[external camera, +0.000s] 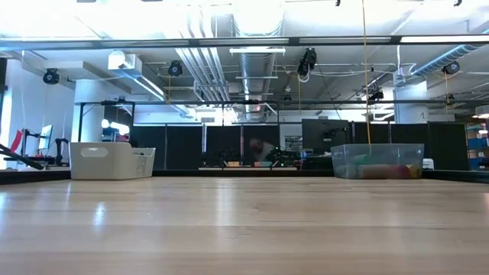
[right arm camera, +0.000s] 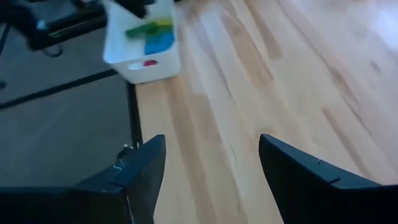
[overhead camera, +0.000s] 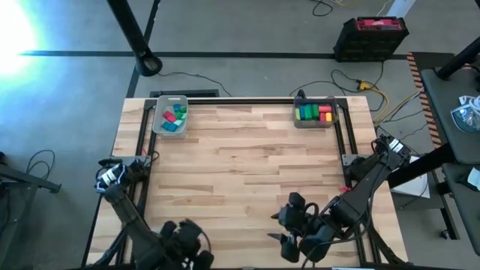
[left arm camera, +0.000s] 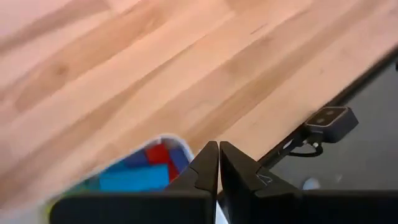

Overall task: Sort blocks
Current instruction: Return to Home Position

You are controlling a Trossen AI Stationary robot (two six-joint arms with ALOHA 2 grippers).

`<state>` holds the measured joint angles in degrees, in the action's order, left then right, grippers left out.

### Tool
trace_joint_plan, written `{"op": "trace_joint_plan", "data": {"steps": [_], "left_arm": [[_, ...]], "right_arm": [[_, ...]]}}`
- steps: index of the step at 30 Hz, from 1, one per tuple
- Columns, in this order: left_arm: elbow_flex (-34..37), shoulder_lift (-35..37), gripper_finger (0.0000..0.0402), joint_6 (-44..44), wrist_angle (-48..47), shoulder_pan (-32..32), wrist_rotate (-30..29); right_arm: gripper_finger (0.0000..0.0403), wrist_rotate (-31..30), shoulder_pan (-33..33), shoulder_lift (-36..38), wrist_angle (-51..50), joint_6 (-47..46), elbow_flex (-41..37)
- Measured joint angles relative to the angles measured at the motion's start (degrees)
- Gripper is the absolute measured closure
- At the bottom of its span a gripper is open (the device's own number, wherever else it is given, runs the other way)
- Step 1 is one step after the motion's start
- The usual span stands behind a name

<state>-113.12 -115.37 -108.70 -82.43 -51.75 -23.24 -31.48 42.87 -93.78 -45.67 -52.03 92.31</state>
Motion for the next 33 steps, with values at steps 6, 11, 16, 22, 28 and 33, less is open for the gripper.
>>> {"op": "trace_joint_plan", "data": {"steps": [6,11,16,22,28,33], "left_arm": [[0.8,1.1,0.0402,16.7,4.0,4.3,0.2],[8.0,4.8,0.0402,25.8,5.7,5.4,0.1],[23.0,14.5,0.0402,31.4,16.5,5.3,-1.8],[43.9,30.5,0.0402,47.8,46.5,7.7,-4.3],[59.0,43.7,0.0402,62.9,69.1,14.7,-5.2],[65.1,51.7,0.0402,67.7,69.7,20.8,-9.5]], "right_arm": [[0.0184,0.0,-0.8,0.0,1.3,16.2,0.0],[0.0224,-3.0,-3.3,-0.1,1.9,19.8,-0.2],[0.0269,-8.9,-6.8,-0.1,9.7,20.9,-0.2],[0.0309,-20.0,-12.3,-0.1,15.5,26.7,-0.3],[0.0335,-18.3,-18.0,-0.1,15.3,30.1,-0.5],[0.0354,-4.0,-24.7,-0.2,15.1,42.3,-0.6]]}}
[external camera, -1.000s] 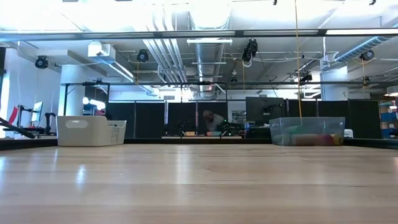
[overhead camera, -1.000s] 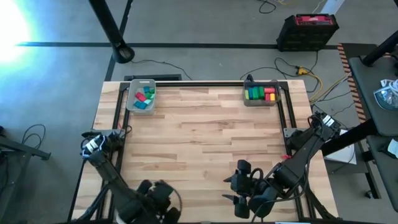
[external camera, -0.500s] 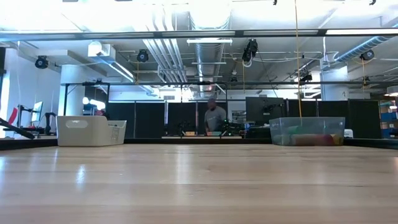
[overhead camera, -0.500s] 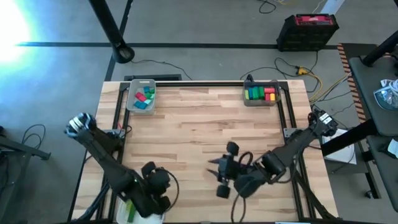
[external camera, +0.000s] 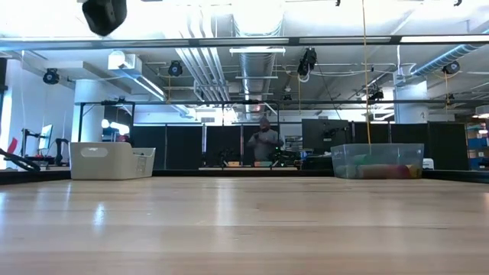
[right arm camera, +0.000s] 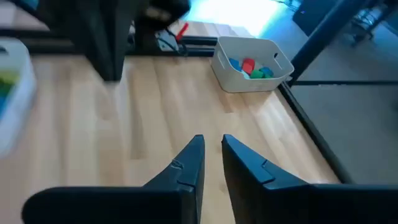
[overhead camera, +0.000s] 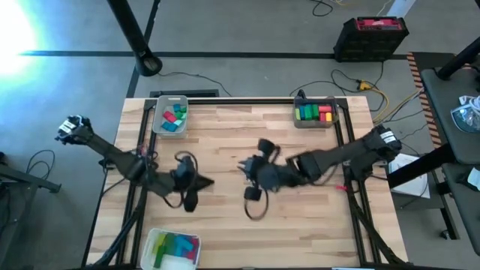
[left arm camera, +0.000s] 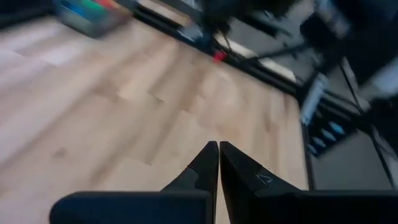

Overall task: Sort blocks
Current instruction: Return to Home Position

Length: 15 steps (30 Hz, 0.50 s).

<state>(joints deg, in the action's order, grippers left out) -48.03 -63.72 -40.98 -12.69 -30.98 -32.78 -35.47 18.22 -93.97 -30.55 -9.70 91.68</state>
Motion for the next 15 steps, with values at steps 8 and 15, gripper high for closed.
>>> {"op": "trace_joint_plan", "data": {"steps": [8,15], "left_arm": [[4.6,5.7,0.0402,0.6,0.2,2.6,-1.4],[6.8,8.0,0.0402,14.0,4.8,8.6,-0.7]], "right_arm": [[0.0379,19.3,-11.3,1.4,10.2,16.3,-3.7],[0.0393,26.9,-16.5,8.7,25.7,17.6,-14.5]]}}
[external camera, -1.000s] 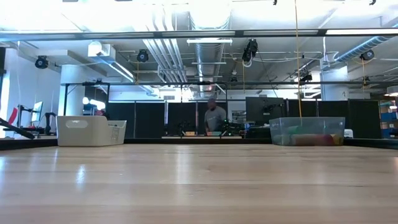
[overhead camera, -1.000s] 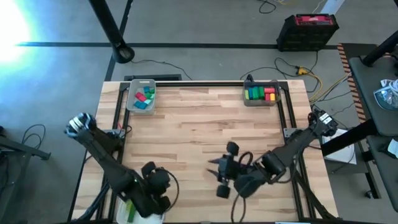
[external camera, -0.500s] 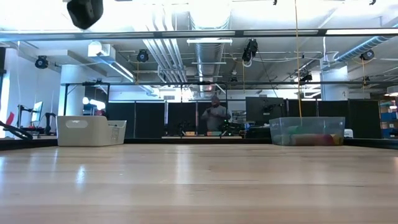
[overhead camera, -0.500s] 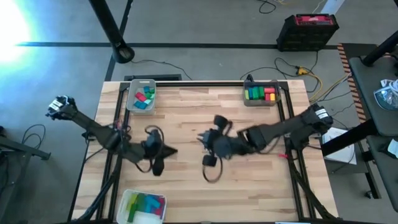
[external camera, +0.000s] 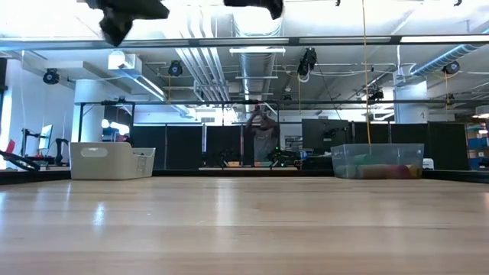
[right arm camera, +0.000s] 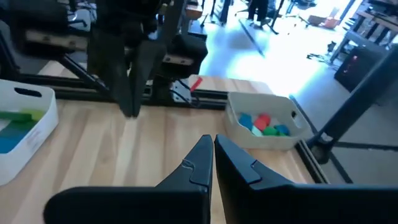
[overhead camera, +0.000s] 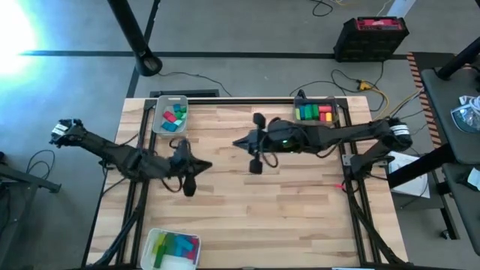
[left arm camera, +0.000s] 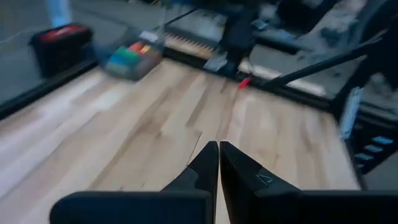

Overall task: Sort blocks
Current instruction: Return to Home Position

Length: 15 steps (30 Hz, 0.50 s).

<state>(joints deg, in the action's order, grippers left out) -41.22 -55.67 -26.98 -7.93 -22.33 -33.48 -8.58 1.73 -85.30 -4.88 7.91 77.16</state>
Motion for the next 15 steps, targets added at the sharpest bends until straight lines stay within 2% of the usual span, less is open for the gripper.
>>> {"op": "trace_joint_plan", "data": {"steps": [5,7,11,15], "left_arm": [[5.6,3.8,0.0402,10.4,12.5,12.8,16.6],[7.3,4.8,0.0402,12.7,14.4,18.0,21.1],[9.6,5.1,0.0402,12.8,14.5,25.4,21.3],[10.3,4.6,0.0402,12.6,10.2,29.1,20.8]], "right_arm": [[0.0393,-1.7,-0.4,10.9,0.9,-2.3,-9.0],[0.0392,-1.9,-0.4,15.7,0.5,-1.8,-12.8],[0.0390,-2.0,-0.3,24.8,-3.9,-3.3,-19.7],[0.0390,-4.0,-0.7,31.6,-14.8,-4.8,-24.0]]}}
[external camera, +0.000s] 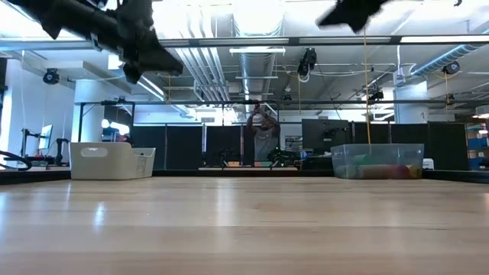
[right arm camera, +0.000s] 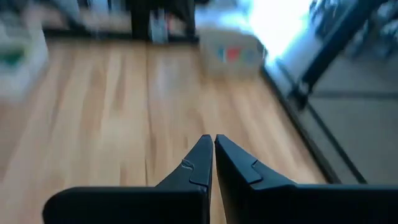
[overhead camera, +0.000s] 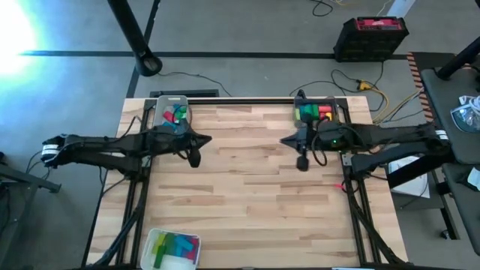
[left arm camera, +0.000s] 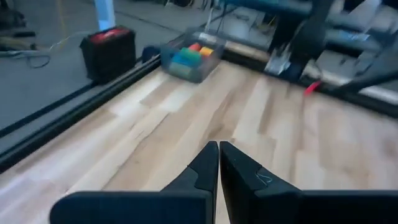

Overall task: Sort blocks
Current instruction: Return to Home Position

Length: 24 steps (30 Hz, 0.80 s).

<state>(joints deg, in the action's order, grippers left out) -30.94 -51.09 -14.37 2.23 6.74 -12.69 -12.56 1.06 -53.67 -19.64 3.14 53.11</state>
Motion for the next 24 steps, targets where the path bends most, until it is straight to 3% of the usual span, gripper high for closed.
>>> {"op": "trace_joint_plan", "data": {"steps": [3,6,8,10,16,19,24], "left_arm": [[0.2,-0.7,0.0402,3.9,-0.5,0.7,-0.2],[0.9,-0.5,0.0402,13.6,3.2,0.5,5.8],[2.4,-0.2,0.0402,18.4,5.8,0.5,9.5],[4.8,0.3,0.0402,21.1,9.7,0.8,9.6],[14.1,3.7,0.0402,20.0,16.3,1.4,9.8],[18.7,6.6,0.0402,19.7,21.6,1.4,9.8],[24.5,12.5,0.0402,19.6,26.0,1.6,9.8]], "right_arm": [[0.0390,-0.8,0.0,3.3,-9.5,-2.1,-2.2],[0.0390,-1.0,0.0,5.3,-14.7,-4.3,-5.0],[0.0390,-1.2,0.0,5.8,-14.3,-4.0,-6.9],[0.0390,-1.5,-0.1,6.0,-14.0,-2.8,-8.8],[0.0390,-6.9,-0.3,4.9,-12.0,-4.6,-11.8],[0.0390,-6.5,-0.2,5.6,-6.0,-2.9,-14.2],[0.0390,1.2,-0.2,9.9,10.7,2.5,-21.9]]}}
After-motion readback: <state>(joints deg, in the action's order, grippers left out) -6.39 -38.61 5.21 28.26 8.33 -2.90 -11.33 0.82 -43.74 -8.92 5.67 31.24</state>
